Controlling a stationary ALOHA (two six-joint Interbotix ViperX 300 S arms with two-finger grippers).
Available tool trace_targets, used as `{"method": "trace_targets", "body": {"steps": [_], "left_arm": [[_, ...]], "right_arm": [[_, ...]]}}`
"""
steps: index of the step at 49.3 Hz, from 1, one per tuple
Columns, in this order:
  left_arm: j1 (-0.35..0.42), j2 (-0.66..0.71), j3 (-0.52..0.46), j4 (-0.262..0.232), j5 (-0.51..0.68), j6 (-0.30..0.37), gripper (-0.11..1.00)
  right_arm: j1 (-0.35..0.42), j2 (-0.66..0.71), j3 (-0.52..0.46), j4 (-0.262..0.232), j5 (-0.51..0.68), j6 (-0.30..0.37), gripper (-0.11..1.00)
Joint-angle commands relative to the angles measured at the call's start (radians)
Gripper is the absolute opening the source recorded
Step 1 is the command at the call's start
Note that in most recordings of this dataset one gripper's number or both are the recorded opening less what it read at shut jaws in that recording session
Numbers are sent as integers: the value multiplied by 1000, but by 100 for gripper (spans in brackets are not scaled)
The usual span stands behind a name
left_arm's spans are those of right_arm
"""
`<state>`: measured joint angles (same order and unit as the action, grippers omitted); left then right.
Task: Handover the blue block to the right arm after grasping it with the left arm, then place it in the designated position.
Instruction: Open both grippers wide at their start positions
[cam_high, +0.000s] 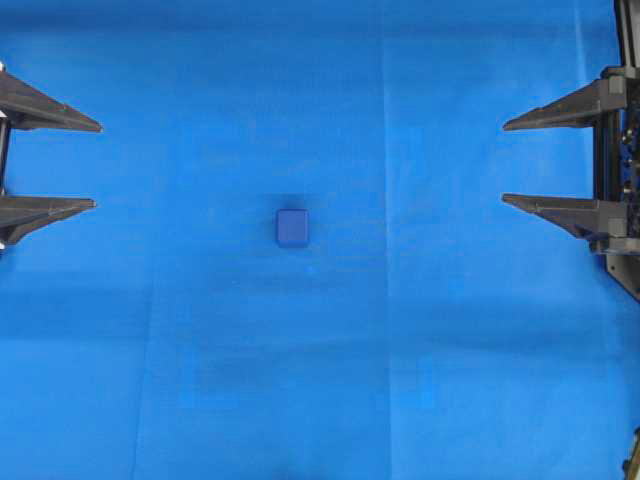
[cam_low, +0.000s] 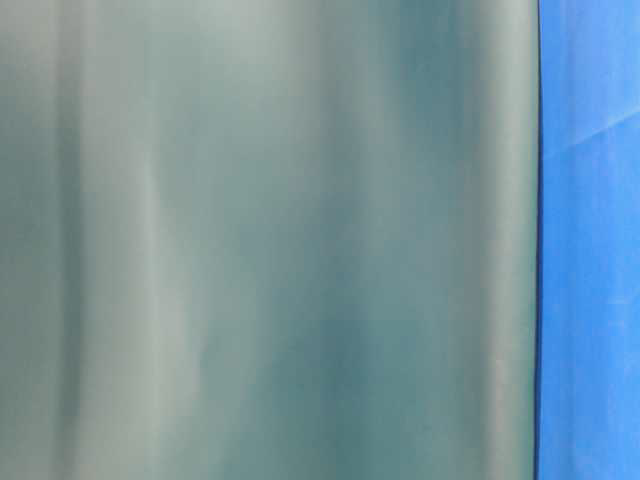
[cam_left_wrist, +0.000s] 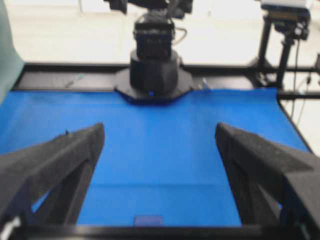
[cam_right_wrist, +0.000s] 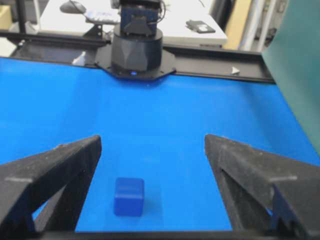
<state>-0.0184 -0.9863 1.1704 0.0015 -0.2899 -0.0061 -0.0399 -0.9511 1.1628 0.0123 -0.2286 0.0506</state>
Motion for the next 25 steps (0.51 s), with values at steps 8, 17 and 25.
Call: {"method": "trace_targets", "body": {"steps": [8,17,25], "left_arm": [[-2,55,-25,0,-31,0,93],[-2,153,-58,0,-84,-2,93],[-3,268,-101,2,-132,-2,93]], "right_arm": [[-3,8,-26,3,-5,3,98],[-3,11,-28,3,-5,3,98],[-2,12,-28,3,-5,2,98]]}}
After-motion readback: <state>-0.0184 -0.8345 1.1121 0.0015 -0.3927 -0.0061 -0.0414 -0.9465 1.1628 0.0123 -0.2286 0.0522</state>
